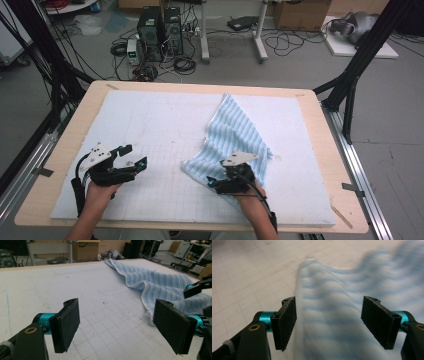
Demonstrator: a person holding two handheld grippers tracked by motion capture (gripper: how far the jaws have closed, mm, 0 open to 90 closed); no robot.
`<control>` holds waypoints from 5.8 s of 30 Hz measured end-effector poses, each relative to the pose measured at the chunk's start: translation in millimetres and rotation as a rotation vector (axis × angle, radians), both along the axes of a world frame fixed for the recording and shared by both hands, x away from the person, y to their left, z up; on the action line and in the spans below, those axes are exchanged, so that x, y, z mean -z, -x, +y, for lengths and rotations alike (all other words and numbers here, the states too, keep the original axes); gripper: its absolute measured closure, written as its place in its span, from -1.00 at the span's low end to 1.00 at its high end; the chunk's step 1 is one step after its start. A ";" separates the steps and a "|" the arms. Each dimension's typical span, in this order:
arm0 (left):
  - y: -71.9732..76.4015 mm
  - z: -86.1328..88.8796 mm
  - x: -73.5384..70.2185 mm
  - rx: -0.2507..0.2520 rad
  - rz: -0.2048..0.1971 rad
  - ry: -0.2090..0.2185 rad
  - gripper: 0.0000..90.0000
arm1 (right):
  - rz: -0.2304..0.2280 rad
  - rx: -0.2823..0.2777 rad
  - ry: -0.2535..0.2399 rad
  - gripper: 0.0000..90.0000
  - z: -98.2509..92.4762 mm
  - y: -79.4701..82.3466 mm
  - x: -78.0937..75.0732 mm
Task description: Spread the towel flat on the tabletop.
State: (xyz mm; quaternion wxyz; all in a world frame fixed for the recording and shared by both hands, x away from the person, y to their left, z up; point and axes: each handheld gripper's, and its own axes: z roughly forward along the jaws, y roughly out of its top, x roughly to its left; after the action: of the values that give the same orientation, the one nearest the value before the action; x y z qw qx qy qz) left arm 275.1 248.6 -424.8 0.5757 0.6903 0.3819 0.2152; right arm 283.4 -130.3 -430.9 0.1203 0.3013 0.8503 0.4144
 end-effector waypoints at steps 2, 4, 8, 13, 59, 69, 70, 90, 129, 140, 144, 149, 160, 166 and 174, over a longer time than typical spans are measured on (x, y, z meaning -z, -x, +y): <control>0.0 2.4 0.7 -0.004 0.001 0.003 -0.51 | 0.014 -0.046 0.026 -0.28 17.5 -3.0 6.5; 0.5 4.8 1.5 -0.008 0.006 -0.002 -0.51 | 0.020 -0.067 0.075 -0.14 30.3 -4.9 13.8; 1.3 7.3 3.0 -0.015 0.010 0.005 -0.51 | -0.001 -0.027 0.078 0.56 32.2 -9.2 16.0; 1.8 7.7 3.1 -0.018 0.009 0.010 -0.51 | -0.057 0.095 -0.045 0.80 -1.8 -14.6 0.0; -1.9 4.9 3.0 -0.027 0.014 0.013 -0.51 | 0.078 -0.220 -0.122 0.73 32.7 23.8 15.6; -14.2 -27.6 6.1 0.064 0.066 -0.007 -0.49 | 0.020 -0.065 -0.234 0.11 -27.7 29.7 -8.7; -15.7 -32.4 7.3 0.070 0.076 -0.011 -0.50 | 0.003 0.025 -0.233 0.09 -42.7 27.9 -11.1; -21.3 -127.8 24.2 0.373 0.165 -0.419 0.88 | 0.064 0.480 0.060 0.65 -104.6 4.5 13.4; 25.8 -28.8 9.1 0.243 0.207 -0.178 -0.14 | -0.016 0.448 -0.110 0.00 -112.4 -69.8 -17.2; 4.5 -22.7 10.0 0.128 0.186 -0.153 -0.23 | 0.063 0.464 0.052 -0.07 -83.0 -144.2 9.4; 0.5 -20.5 9.6 0.108 0.194 -0.165 -0.22 | 0.054 0.513 0.040 0.40 -83.6 -156.1 15.9; -5.4 -18.2 8.8 0.082 0.210 -0.169 -0.22 | 0.028 0.486 0.114 0.91 -77.5 -170.0 12.6; -7.9 -16.8 6.7 0.037 0.245 -0.189 -0.21 | -0.012 0.640 0.116 0.92 -70.2 -224.9 -2.2; -12.0 -22.6 6.3 0.006 0.250 -0.209 -0.16 | -0.037 0.762 0.043 0.60 -75.6 -233.5 -6.6; -35.7 -36.4 3.9 0.008 0.233 -0.150 -0.20 | -0.068 0.628 0.018 0.18 -82.5 -199.8 -23.8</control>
State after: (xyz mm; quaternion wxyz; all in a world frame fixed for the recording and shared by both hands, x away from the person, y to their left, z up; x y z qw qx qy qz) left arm 310.8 212.2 -428.6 0.4750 0.7533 0.4260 0.1593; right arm 483.2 -212.8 -407.2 0.2735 0.5341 0.7147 0.3593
